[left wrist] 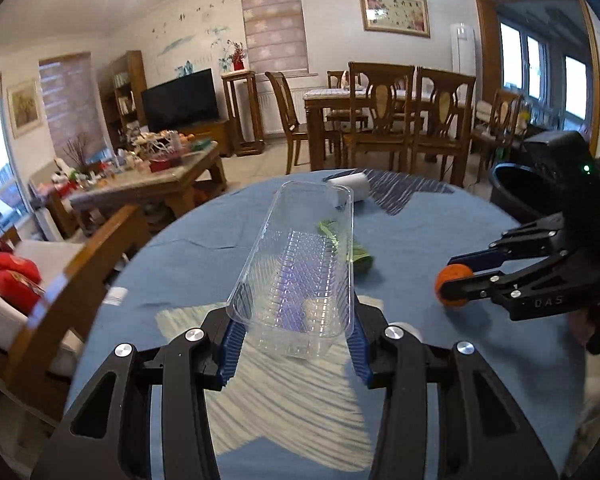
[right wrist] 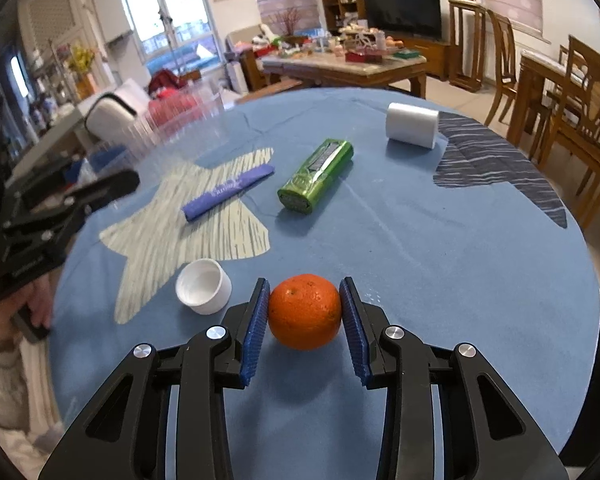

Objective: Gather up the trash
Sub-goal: 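Carry the empty tray and the orange over the black bin with both tools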

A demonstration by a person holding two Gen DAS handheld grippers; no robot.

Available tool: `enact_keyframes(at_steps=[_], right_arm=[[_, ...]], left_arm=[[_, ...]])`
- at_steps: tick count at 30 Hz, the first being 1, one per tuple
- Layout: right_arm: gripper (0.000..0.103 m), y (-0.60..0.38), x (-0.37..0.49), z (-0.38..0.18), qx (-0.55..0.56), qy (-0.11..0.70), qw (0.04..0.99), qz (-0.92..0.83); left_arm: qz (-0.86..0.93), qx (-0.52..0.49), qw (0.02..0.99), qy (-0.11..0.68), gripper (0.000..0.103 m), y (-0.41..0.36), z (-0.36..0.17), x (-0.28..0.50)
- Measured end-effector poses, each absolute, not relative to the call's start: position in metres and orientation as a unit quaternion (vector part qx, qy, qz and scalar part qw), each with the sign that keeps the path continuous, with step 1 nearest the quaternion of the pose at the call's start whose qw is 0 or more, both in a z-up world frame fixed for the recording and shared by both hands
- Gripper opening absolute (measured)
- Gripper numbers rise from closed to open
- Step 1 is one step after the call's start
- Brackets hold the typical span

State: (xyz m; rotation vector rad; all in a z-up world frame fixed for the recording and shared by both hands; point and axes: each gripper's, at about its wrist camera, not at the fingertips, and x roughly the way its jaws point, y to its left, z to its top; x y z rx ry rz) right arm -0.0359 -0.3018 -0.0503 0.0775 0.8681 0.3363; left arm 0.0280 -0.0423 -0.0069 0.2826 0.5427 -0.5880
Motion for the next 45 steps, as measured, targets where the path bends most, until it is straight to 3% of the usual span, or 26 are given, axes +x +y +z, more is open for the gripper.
enact_keyframes(at_steps=[22, 45], right_arm=[[0.036, -0.48, -0.154, 0.019, 0.143, 0.299, 0.94, 0.084], [0.036, -0.671, -0.239, -0.025, 0.269, 0.244, 0.929, -0.075]], left_arm=[[-0.421, 0.162, 0.86, 0.238, 0.044, -0.221, 0.006, -0.034], [-0.531, 0.209, 0.785, 0.24, 0.044, -0.391, -0.027, -0.075]])
